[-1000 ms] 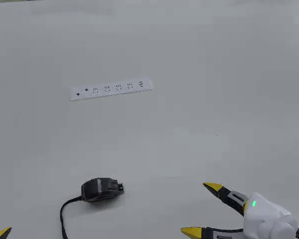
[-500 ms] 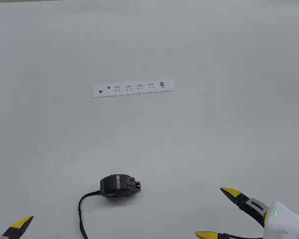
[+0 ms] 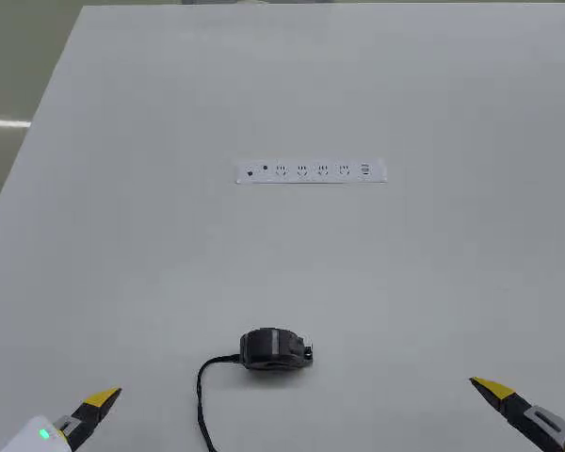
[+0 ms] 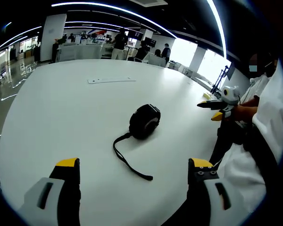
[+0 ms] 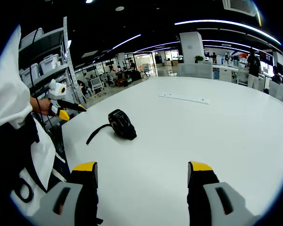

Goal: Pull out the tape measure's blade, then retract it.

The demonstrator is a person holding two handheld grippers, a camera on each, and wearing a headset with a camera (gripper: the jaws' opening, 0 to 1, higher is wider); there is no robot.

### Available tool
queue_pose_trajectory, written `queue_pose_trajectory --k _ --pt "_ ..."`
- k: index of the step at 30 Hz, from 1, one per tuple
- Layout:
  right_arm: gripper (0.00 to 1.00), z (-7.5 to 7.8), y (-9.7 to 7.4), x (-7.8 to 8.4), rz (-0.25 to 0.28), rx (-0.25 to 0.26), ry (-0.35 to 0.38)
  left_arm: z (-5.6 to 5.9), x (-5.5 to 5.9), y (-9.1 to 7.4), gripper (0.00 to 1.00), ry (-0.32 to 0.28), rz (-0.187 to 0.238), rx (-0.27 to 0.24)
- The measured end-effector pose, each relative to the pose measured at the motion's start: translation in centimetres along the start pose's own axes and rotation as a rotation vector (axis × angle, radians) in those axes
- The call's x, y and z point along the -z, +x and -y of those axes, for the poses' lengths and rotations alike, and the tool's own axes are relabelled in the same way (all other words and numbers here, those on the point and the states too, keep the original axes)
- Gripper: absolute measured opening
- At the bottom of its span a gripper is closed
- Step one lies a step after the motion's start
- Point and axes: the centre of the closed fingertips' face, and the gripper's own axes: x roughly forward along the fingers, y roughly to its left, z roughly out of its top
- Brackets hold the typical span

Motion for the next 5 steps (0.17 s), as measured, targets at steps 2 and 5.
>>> queue_pose_trajectory --k 2,5 --pt "0.79 -0.07 0.02 -0.09 0.001 -0.001 -0.001 -0.02 0.01 -0.10 0.94 -0.002 0.003 0.000" --pt "0.79 -0.22 0.05 -0.26 0.000 -0.002 -0.002 -0.15 -0.10 -0.19 0.95 -0.005 0.007 -0.005"
